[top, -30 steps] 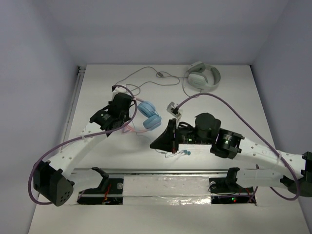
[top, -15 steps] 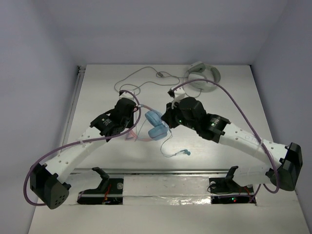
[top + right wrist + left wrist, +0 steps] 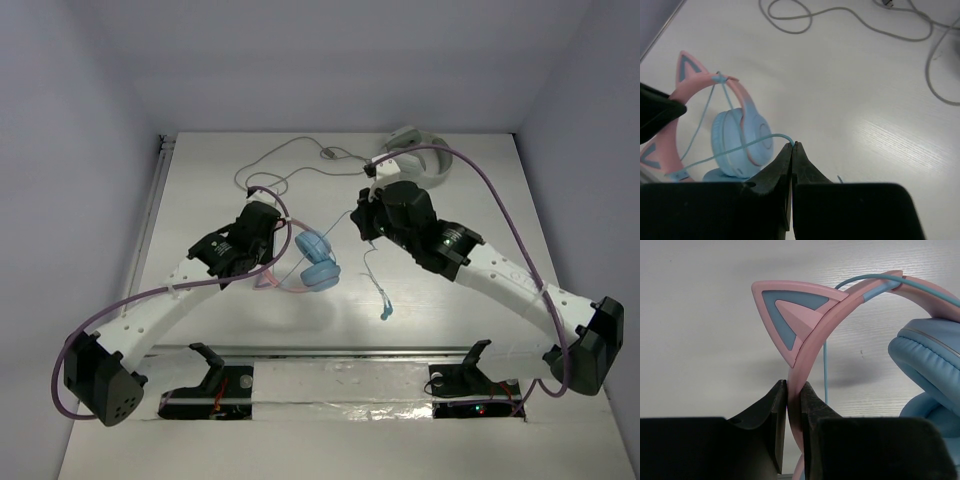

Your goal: Wrap the headphones

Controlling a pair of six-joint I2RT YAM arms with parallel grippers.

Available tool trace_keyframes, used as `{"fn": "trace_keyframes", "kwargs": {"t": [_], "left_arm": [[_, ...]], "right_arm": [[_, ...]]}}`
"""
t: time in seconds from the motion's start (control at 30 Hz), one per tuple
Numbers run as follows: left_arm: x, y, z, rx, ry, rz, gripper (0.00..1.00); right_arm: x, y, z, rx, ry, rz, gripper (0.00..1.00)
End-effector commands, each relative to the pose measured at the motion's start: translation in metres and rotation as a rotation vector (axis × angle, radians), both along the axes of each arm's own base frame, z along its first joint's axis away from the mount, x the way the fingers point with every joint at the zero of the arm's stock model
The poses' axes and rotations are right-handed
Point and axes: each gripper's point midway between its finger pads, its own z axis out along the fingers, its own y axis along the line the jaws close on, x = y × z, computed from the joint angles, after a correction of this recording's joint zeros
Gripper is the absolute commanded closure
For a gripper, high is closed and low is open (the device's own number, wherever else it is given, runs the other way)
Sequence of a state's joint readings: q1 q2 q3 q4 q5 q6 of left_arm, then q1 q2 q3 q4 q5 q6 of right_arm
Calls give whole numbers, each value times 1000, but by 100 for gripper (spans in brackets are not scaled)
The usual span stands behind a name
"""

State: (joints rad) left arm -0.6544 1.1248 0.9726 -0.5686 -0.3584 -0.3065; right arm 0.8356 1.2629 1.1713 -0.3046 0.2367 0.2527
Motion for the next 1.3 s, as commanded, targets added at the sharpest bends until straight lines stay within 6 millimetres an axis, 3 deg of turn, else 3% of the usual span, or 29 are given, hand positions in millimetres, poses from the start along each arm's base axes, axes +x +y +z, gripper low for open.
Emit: {"fn": "trace_keyframes", "kwargs": {"t": [0.0, 0.13, 0.4, 0.67, 0.83, 0.87, 0.97, 1.1, 1.2, 1.27], "left_arm": [[9, -19, 33, -94, -81, -46, 100], [6, -27, 37, -120, -72, -95, 100], [2, -36, 35, -127, -39, -153, 100], [0, -45, 50, -170, -53, -201, 100], [0, -55, 74, -229, -91, -238, 100], [1, -58, 79, -241, -100, -246, 100], [7, -58, 92, -246, -122, -224, 100], [20, -48, 119, -227, -194, -148, 100], [28, -36, 125, -168, -209, -89, 100], [27, -41, 132, -194, -223, -113, 100]], "right_arm": [[25, -7, 23, 26, -83, -57, 100], [43, 0, 12, 37, -83, -44, 100], [61, 13, 19, 92, -102, 11, 100], [61, 48, -18, 122, -20, 156, 100], [68, 49, -34, 162, 6, 163, 100], [60, 52, -44, 170, 32, 198, 100], [51, 53, -41, 251, 34, 253, 100], [33, 51, -54, 318, 52, 298, 100], [28, 46, -52, 356, 51, 296, 100], [20, 46, -59, 367, 75, 319, 100]]}}
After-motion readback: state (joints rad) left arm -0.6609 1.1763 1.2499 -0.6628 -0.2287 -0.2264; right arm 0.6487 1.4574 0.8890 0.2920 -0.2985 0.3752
